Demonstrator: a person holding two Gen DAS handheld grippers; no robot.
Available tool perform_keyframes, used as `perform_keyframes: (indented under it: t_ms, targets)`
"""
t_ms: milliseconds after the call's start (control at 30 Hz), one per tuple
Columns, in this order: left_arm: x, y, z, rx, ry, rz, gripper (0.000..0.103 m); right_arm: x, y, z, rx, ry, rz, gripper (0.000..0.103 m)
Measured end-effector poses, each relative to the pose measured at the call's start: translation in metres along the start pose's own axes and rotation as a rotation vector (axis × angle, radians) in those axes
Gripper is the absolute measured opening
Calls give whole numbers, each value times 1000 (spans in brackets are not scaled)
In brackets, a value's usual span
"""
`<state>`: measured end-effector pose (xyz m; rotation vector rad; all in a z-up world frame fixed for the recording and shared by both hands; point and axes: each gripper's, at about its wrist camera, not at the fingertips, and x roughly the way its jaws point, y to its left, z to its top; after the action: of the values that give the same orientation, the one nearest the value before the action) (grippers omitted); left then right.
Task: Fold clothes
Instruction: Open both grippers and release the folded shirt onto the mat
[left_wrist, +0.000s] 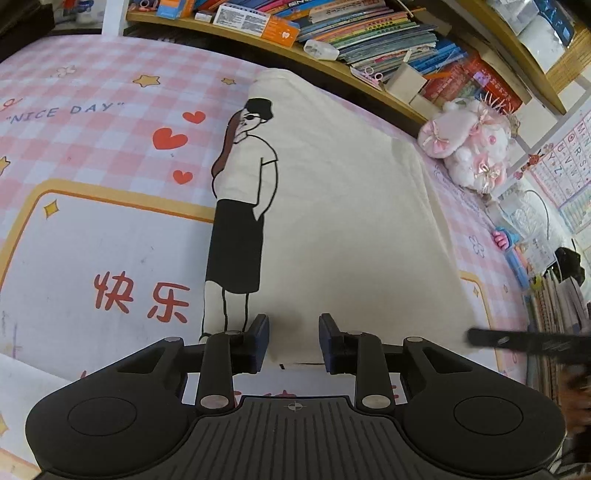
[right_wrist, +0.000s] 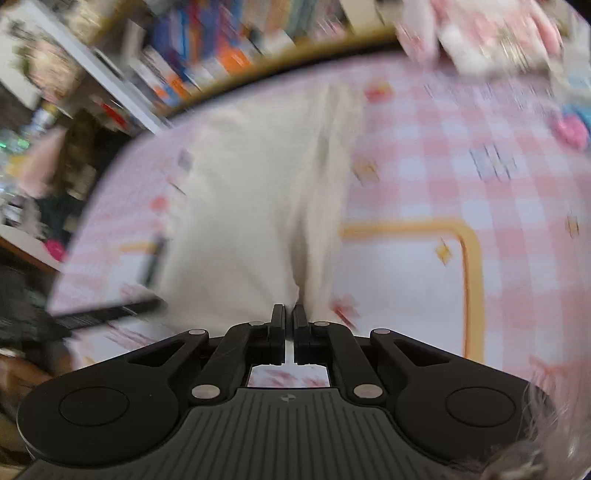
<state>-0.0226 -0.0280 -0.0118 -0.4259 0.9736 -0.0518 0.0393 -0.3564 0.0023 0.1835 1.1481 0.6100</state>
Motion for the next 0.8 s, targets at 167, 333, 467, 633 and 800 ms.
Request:
perform_keyframes:
  t_ms: [167,333,467,633,800]
  targets:
    - [-2,-2,4,27,25,3,30,14,0,-1,-25,20,-30,5]
    - [-12,4,20,32,-10,-26,35,6,5,-3,-42,-18,-98,31]
    - [-12,17,46,5,-28,-52,36,7,14,-3,-32,-56,-128,31]
    - [3,35,83,-8,-32,-73,36,16,26,-6,-35,-79,-195,31]
    - [21,55,123,-27,-49,-106,49,22,30,-10,-8,-89,-253,31]
